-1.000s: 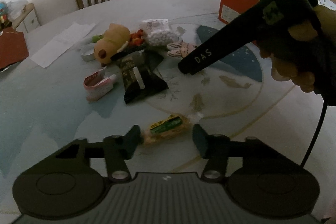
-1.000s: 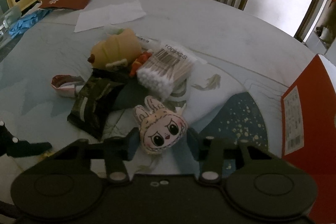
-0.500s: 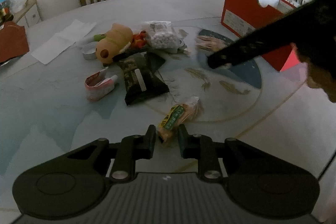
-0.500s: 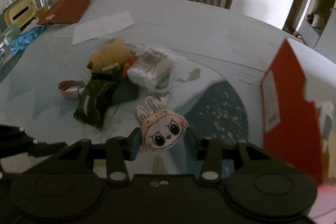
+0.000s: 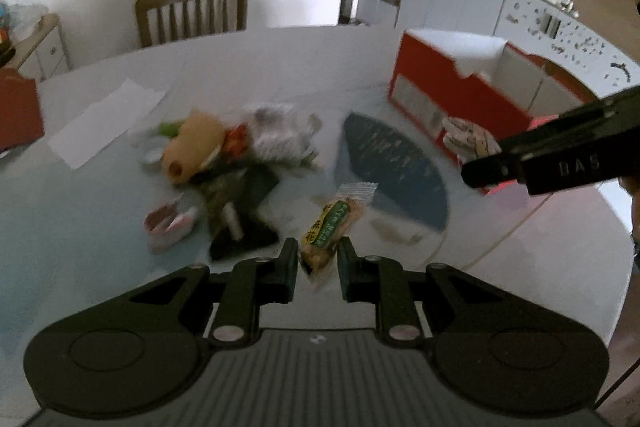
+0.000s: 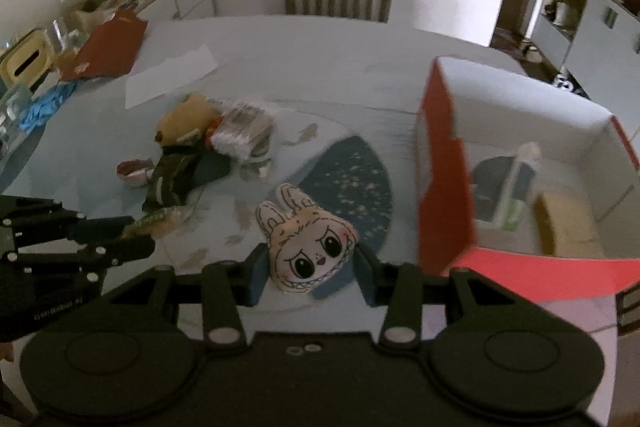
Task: Organize objects
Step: 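Carry the snack bar and bunny doll over the shoebox with both tools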
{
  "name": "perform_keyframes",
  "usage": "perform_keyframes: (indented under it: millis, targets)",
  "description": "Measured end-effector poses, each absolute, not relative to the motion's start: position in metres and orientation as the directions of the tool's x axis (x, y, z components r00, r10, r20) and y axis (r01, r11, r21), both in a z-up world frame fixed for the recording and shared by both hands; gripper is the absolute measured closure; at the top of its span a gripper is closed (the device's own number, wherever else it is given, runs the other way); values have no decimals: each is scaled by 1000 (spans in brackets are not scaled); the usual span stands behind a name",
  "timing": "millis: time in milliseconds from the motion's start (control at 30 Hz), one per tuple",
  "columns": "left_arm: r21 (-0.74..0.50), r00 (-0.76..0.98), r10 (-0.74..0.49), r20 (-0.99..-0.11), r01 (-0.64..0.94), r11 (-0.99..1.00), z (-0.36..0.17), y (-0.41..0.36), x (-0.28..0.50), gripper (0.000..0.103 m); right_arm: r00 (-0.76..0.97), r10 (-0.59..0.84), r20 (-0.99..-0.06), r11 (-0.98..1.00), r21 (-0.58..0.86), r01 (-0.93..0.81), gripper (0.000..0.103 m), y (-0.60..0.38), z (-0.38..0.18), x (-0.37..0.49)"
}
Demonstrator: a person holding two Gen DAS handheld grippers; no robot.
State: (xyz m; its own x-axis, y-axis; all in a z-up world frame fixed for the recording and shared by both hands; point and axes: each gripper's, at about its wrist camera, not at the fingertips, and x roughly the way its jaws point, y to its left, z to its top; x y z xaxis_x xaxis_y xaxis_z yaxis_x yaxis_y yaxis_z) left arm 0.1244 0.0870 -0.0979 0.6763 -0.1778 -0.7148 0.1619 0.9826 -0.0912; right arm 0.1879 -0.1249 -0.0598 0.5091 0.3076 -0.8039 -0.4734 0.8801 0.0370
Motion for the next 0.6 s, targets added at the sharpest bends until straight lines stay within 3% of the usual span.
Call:
perform_keyframes:
  millis: [600]
  targets:
    - [-89, 710, -273, -649, 285, 954, -47, -3, 160, 84, 607, 281, -743, 933, 63, -355, 59, -217, -23, 199]
